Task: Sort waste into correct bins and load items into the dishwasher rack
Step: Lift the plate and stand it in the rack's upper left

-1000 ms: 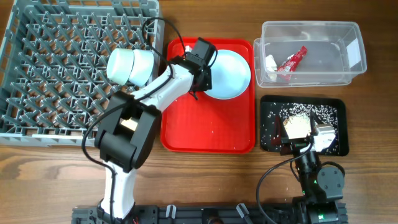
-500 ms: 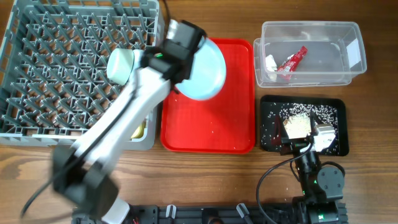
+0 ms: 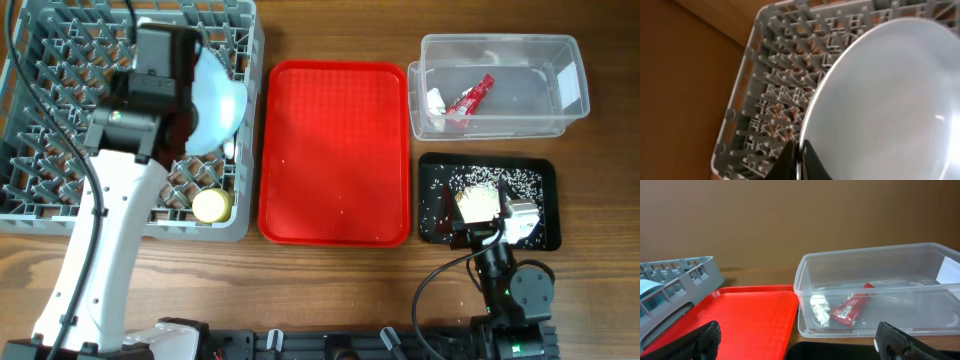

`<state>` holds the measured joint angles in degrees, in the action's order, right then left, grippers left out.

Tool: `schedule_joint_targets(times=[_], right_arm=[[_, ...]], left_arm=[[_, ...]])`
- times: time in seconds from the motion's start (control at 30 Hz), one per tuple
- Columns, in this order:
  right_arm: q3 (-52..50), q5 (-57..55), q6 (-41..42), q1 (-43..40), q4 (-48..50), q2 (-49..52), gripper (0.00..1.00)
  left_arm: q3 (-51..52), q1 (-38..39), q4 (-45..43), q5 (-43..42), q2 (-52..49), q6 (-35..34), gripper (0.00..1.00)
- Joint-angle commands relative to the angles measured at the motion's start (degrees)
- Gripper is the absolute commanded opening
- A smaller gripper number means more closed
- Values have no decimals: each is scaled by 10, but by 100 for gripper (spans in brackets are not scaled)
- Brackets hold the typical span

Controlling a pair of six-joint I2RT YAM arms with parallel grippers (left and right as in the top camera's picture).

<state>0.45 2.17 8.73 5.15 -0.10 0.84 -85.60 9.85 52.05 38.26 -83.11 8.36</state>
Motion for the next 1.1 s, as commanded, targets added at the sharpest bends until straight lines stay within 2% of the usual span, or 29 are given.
schedule_joint_targets(times=[0.0, 0.07, 0.33, 0.43, 0.9, 1.0, 1.07], right_arm=[[-1, 9, 4, -2, 2, -3, 100], [-1, 9, 4, -2, 2, -3, 100], [-1, 9, 4, -2, 2, -3, 100], [-1, 9, 4, -2, 2, -3, 100], [-1, 9, 4, -2, 2, -3, 100], [-1, 9, 4, -2, 2, -3, 100], [-1, 9, 4, -2, 2, -3, 100]], left_arm=[[35, -35, -85, 10, -3, 101, 4], [52, -60, -146, 10, -10, 169, 4], [80, -134, -242, 49, -53, 186, 4], [80, -156, -282, 49, -59, 229, 4], [80, -170, -325, 35, -133, 227, 4], [80, -163, -339, 35, -133, 229, 13], [80, -152, -348, 36, -132, 229, 30]])
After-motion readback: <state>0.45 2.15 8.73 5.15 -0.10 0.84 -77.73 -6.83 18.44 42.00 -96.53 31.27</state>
